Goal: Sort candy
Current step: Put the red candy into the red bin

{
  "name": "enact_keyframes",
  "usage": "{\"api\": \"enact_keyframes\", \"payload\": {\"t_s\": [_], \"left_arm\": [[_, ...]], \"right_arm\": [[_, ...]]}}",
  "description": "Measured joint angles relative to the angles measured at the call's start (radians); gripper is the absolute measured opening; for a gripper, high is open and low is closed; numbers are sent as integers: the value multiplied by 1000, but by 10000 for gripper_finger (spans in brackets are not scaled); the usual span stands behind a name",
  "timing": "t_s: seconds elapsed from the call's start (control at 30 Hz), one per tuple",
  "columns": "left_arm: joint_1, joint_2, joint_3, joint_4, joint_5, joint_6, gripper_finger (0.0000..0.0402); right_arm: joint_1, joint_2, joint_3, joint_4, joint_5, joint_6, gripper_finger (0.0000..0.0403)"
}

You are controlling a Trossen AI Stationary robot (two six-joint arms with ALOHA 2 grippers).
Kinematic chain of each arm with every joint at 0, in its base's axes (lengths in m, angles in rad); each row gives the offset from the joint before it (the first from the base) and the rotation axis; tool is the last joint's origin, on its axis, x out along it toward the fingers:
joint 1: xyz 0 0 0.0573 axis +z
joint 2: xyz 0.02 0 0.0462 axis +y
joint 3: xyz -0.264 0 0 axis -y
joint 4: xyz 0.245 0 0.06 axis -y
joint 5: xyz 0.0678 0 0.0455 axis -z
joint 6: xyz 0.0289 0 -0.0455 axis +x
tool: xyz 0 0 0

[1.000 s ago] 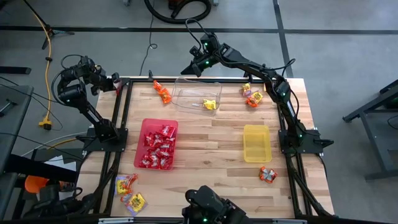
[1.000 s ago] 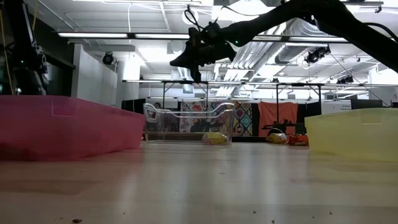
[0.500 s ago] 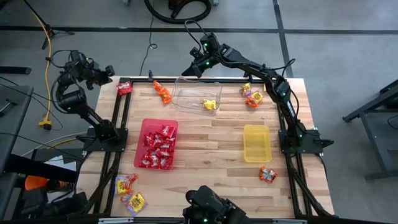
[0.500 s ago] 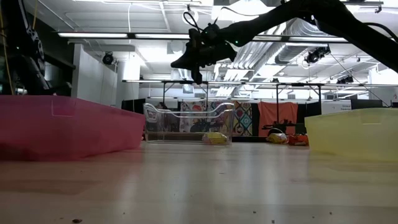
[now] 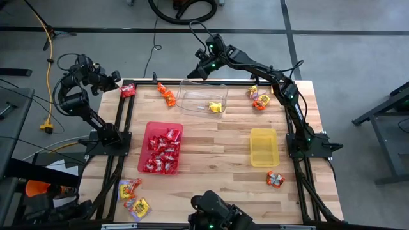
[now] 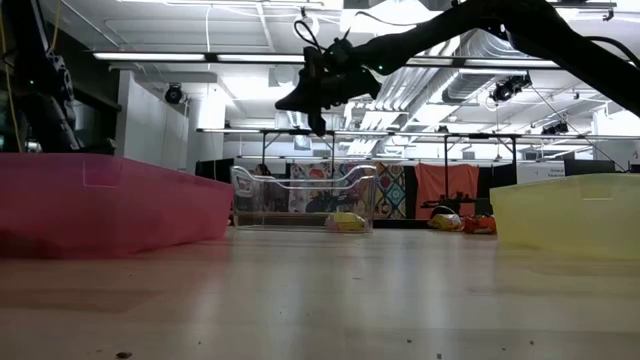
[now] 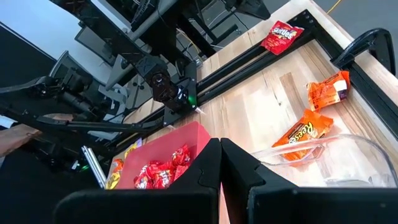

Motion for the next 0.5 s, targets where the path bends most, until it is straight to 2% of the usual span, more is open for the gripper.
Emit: {"api": "enact_keyframes", "payload": {"t_s": [0.27,0.5], "left_arm": [[0,29,0,31,8,7,109],[-2,60,0,91,33,-25,119]], "right_arm": [[0,0,0,-22,-1,-13,0],[0,0,0,-22,-4,-11,0]]}}
